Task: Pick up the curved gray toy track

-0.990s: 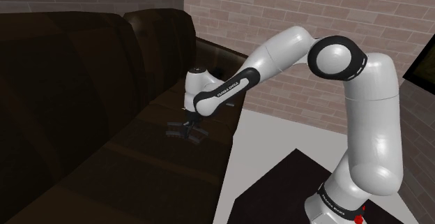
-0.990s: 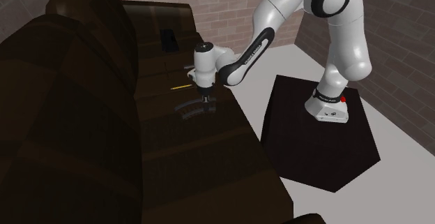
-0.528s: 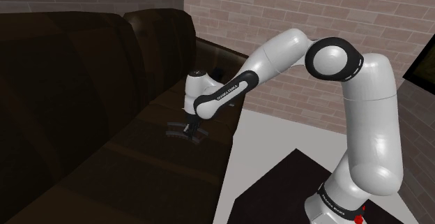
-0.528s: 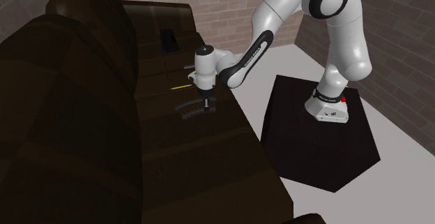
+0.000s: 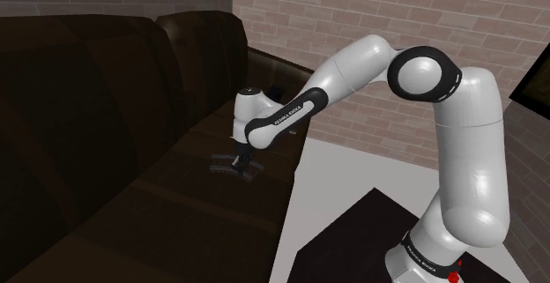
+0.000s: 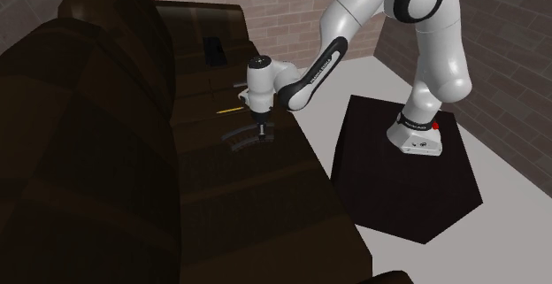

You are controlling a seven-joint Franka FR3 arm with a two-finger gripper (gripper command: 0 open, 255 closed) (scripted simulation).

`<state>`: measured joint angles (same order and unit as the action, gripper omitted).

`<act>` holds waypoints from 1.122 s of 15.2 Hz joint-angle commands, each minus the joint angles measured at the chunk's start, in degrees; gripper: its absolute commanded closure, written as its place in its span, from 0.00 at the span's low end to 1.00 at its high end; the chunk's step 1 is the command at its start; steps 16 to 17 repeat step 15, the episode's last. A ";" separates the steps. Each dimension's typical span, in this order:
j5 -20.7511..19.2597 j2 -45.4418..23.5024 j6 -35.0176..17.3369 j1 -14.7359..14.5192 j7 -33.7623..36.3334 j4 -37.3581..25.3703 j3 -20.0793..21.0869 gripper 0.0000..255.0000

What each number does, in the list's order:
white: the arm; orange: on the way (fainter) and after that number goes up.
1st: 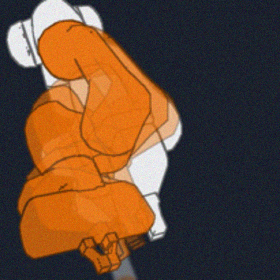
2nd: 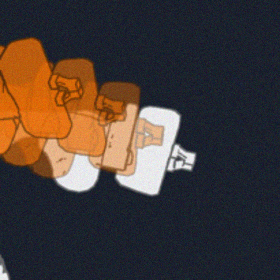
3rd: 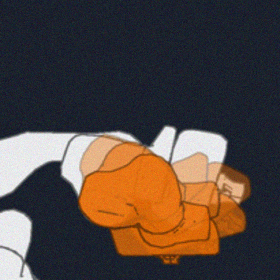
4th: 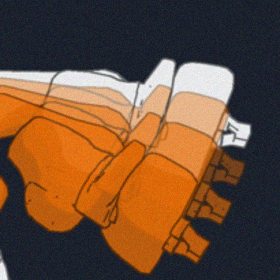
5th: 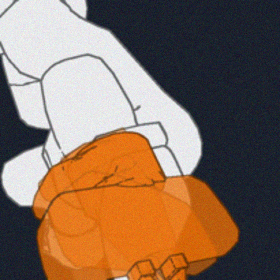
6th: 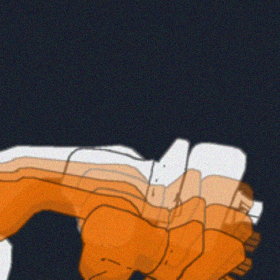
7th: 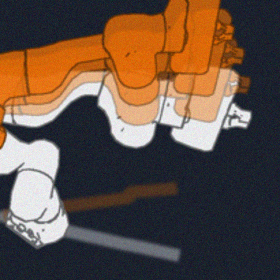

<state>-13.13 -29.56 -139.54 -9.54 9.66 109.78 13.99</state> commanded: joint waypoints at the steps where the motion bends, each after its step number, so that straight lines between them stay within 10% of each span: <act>1: 0.39 0.96 1.00 0.19 -0.29 -0.07 0.28 1.00; 17: 2.93 7.03 8.06 1.22 -2.10 -1.27 1.76 1.00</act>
